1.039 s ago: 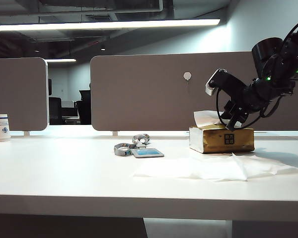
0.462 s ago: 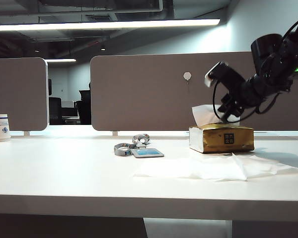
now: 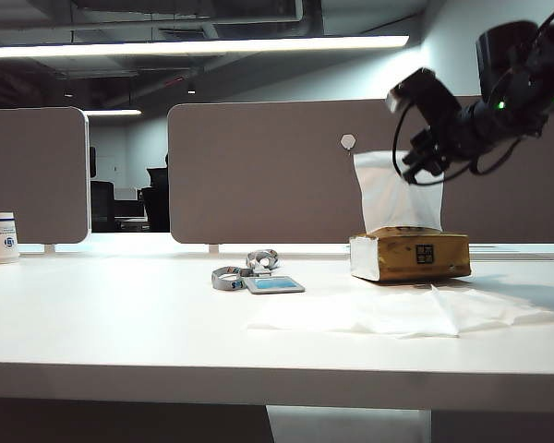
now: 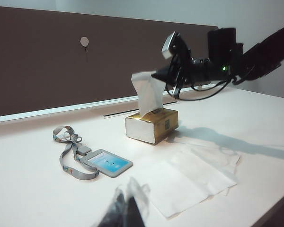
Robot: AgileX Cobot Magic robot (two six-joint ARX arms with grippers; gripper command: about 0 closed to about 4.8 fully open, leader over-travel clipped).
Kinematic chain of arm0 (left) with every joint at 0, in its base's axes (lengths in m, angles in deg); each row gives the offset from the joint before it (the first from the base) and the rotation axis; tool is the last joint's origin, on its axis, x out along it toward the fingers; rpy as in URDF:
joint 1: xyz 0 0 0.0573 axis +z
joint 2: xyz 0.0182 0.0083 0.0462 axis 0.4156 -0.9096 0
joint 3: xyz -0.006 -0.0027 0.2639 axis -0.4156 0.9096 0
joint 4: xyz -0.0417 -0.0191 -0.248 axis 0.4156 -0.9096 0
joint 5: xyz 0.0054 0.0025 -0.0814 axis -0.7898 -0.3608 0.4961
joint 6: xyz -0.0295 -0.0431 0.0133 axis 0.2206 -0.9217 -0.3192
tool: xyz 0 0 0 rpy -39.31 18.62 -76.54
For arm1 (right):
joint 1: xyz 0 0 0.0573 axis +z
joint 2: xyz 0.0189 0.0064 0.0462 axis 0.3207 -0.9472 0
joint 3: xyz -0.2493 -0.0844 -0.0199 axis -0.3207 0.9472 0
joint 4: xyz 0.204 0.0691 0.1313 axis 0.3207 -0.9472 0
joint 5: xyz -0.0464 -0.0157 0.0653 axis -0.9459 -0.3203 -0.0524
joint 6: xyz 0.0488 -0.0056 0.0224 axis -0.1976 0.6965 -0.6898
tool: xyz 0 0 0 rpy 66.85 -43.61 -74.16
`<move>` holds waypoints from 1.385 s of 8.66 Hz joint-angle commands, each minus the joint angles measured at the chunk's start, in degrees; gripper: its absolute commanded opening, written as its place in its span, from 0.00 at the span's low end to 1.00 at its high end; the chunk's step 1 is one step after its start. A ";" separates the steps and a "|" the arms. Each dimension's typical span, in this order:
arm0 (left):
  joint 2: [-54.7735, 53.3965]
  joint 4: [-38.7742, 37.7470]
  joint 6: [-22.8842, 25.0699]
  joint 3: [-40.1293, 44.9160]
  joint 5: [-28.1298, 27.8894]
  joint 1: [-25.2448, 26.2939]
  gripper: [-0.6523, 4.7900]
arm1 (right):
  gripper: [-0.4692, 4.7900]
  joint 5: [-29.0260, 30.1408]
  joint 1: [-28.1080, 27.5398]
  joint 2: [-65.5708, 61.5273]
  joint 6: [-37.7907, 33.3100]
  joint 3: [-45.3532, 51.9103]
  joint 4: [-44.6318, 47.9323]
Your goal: Pull out a tissue from the tissue box and use it to cover the ID card on the tabletop.
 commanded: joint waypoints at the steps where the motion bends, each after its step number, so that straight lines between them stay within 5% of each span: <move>1: -0.04 0.61 -0.17 -0.15 -0.42 -0.02 0.11 | 0.09 13.70 3.50 6.05 -7.08 -0.35 5.60; 4: -0.04 0.59 -0.17 -0.13 -0.42 -0.04 0.11 | 0.09 13.60 9.68 3.28 -7.06 -0.74 6.01; 5: -0.02 0.59 -0.17 -0.13 -0.39 -0.02 0.11 | 0.09 12.04 13.09 -2.51 -7.08 -7.63 5.44; 12: -0.02 0.35 -0.17 -0.15 -0.39 -0.02 0.11 | 0.09 9.14 15.02 -11.23 -8.37 -17.46 1.86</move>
